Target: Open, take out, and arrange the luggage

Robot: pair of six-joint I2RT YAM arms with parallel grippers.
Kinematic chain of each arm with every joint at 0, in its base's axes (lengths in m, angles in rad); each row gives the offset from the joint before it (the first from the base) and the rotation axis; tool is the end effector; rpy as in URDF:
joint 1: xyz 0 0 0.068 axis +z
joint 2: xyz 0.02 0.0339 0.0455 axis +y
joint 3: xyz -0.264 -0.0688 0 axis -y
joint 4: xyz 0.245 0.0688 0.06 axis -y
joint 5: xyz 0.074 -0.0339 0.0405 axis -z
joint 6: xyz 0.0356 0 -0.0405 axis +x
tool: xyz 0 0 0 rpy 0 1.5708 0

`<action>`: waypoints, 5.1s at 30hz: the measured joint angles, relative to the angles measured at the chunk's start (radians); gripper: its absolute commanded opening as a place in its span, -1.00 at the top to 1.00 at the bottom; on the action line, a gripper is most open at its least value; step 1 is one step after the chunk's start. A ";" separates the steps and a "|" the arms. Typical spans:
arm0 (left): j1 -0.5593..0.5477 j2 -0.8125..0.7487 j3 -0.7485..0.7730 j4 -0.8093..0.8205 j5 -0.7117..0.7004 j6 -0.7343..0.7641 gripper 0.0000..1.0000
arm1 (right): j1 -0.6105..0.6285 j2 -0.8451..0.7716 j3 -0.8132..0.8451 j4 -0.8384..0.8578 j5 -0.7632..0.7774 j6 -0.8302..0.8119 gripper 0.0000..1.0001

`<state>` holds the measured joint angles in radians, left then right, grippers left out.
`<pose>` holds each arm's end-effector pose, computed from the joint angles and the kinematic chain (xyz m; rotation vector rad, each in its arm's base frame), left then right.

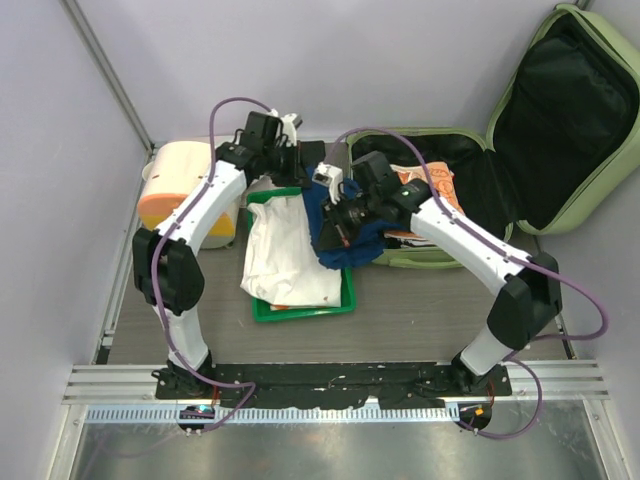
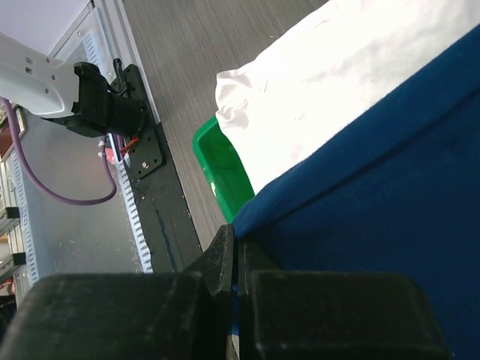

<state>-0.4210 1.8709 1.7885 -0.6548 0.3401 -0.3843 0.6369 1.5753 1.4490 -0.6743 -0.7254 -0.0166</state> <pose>0.3847 -0.1853 0.3330 0.2250 2.3808 -0.7904 0.2608 0.2223 0.3339 -1.1100 2.1354 1.1539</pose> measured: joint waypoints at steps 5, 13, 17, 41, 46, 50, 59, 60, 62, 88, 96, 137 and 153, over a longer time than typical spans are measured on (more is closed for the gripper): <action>0.064 -0.006 -0.025 -0.045 0.024 0.077 1.00 | 0.064 0.116 0.024 0.098 0.021 0.071 0.98; 0.130 -0.003 -0.032 -0.129 0.027 0.160 1.00 | 0.162 0.253 0.084 0.199 0.055 0.122 0.99; 0.146 -0.003 -0.042 -0.158 0.015 0.188 1.00 | 0.193 0.293 0.119 0.225 0.060 0.128 0.99; 0.239 -0.054 -0.021 -0.309 -0.096 0.270 1.00 | 0.268 0.374 0.199 0.348 0.026 0.126 0.98; 0.240 -0.039 -0.010 -0.307 -0.073 0.270 0.80 | 0.274 0.408 0.209 0.357 0.047 0.125 0.95; 0.240 0.004 -0.010 -0.293 -0.051 0.259 0.29 | 0.275 0.420 0.202 0.348 0.072 0.123 -0.15; 0.235 0.034 0.060 -0.265 -0.040 0.261 -0.43 | 0.245 0.405 0.210 0.239 0.045 0.092 -0.46; 0.237 0.034 0.077 -0.265 -0.040 0.263 -0.45 | 0.228 0.397 0.220 0.213 0.038 0.090 -0.46; 0.240 0.025 0.113 -0.262 -0.032 0.282 -0.47 | 0.167 0.376 0.252 0.161 0.020 0.089 -0.46; 0.240 -0.131 0.062 -0.236 0.132 0.396 -0.50 | -0.447 0.211 0.098 -0.328 -0.003 -0.228 -0.41; 0.240 -0.150 0.000 -0.236 0.119 0.398 -0.50 | -0.409 0.239 0.093 -0.262 -0.026 -0.212 0.63; 0.285 -0.214 -0.132 -0.200 0.108 0.358 -0.49 | -0.472 0.232 0.169 -0.206 0.021 -0.099 -0.48; 0.286 -0.212 -0.106 -0.205 0.108 0.348 -0.49 | -0.489 0.381 0.061 -0.159 -0.181 -0.014 -0.25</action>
<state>-0.1352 1.6585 1.6821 -0.8597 0.4484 -0.0364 0.1474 1.9560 1.5097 -0.8330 -0.9066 -0.0303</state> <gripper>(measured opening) 0.744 0.705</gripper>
